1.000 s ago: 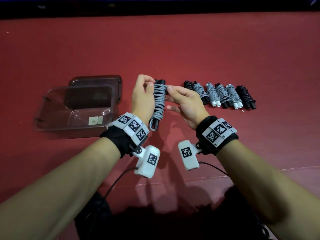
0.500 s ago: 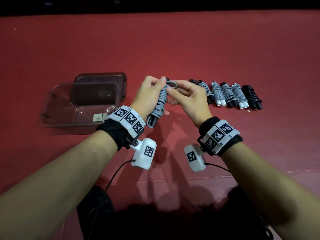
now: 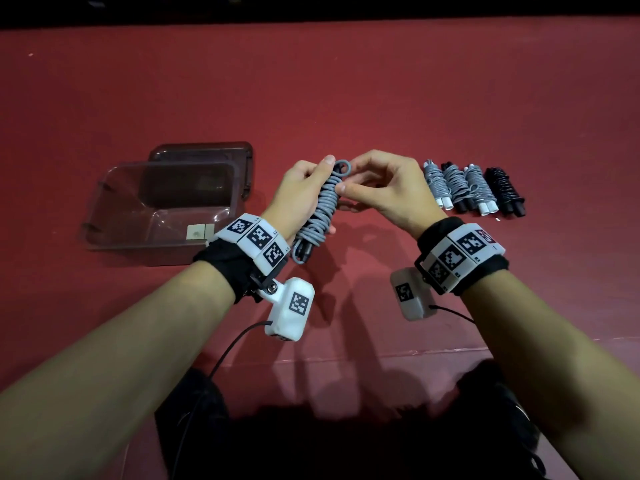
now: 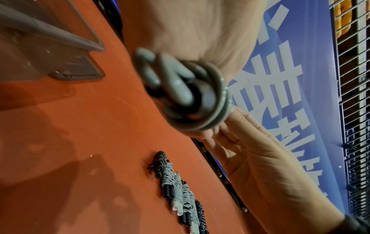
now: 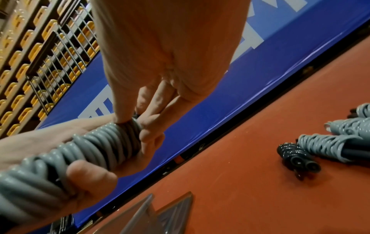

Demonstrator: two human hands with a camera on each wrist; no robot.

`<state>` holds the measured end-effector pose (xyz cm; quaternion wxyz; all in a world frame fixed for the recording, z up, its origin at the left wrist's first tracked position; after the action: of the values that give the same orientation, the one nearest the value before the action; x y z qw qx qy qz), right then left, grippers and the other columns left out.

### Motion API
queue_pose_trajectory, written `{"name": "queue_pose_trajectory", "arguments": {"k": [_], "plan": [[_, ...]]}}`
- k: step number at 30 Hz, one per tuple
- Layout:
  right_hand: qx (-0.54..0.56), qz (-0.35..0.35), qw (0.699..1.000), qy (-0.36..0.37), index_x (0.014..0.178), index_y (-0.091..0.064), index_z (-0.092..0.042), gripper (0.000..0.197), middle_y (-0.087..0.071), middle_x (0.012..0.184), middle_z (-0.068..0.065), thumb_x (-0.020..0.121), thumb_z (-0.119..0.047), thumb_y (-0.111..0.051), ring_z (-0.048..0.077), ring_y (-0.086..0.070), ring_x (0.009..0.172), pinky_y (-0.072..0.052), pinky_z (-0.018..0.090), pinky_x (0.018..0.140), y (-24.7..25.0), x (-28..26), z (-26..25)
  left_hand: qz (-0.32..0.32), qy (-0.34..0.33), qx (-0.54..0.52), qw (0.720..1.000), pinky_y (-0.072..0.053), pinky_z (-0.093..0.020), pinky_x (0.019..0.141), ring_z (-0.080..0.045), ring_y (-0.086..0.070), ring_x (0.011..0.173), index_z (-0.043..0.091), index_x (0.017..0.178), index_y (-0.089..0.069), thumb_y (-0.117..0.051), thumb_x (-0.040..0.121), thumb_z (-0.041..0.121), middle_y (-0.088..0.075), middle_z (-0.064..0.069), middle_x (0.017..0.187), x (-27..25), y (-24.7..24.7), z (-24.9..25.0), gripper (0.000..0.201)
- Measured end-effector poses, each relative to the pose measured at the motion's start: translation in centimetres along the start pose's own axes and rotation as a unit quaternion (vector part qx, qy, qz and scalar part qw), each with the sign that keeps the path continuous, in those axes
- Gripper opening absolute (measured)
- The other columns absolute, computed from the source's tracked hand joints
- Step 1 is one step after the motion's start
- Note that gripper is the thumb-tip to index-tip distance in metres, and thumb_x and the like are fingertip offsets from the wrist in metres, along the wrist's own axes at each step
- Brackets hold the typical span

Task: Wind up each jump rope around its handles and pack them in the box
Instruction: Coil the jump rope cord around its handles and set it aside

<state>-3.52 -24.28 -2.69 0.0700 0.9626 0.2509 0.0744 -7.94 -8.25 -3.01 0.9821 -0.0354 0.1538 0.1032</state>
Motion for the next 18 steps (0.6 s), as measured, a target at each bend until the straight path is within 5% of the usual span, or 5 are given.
{"name": "queue_pose_trajectory", "arguments": {"k": [7,9,13,18], "plan": [[-0.083,-0.016,0.996,0.009,0.102,-0.053,-0.020,0.040,-0.071,0.082,0.008,0.079,-0.032,-0.084,0.015,-0.053,0.064,-0.058,0.059,0.069,0.4,0.5,-0.8,-0.012,0.022,-0.059,0.998,-0.053,-0.032,0.038,-0.031,-0.059,0.063,0.004,0.107,-0.050,-0.060,0.102,0.035,-0.058,-0.024,0.094,-0.3,-0.2,0.2,0.033],[-0.120,-0.038,0.992,0.018,0.102,-0.053,-0.020,0.035,-0.069,0.084,0.007,0.082,-0.030,-0.081,0.014,-0.052,0.060,-0.058,0.057,0.064,0.4,0.6,-1.3,-0.001,0.028,-0.077,0.997,-0.052,-0.032,0.038,-0.031,-0.062,0.059,0.003,0.111,-0.049,-0.058,0.104,0.030,-0.061,-0.025,0.089,-0.4,-0.4,0.1,0.030],[-0.179,-0.071,0.981,0.003,0.106,-0.067,-0.013,0.021,-0.067,0.069,-0.016,0.089,-0.010,-0.077,0.005,-0.062,0.056,-0.063,0.039,0.061,0.8,0.7,-2.3,0.022,0.015,-0.065,0.998,-0.051,-0.032,0.040,-0.026,-0.069,0.059,0.003,0.110,-0.049,-0.057,0.104,0.026,-0.067,-0.019,0.079,-0.3,-0.5,0.3,0.025],[-0.258,-0.035,0.964,0.057,0.108,-0.056,-0.020,0.035,-0.073,0.082,-0.007,0.078,-0.017,-0.075,0.008,-0.061,0.053,-0.052,0.027,0.060,0.4,0.5,-2.3,0.062,0.012,-0.026,0.998,-0.055,-0.041,0.049,-0.028,-0.059,0.047,0.009,0.098,-0.049,-0.063,0.098,0.031,-0.065,-0.015,0.060,0.1,-0.5,0.2,0.026]]}}
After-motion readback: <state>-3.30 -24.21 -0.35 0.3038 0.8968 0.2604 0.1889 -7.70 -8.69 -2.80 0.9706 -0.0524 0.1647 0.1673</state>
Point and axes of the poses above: each hand's wrist, its own x-axis towards the middle knuckle, its own y-axis out of the back of the hand, z = x × y, the point moved 1 cm from there along x, towards the middle knuckle
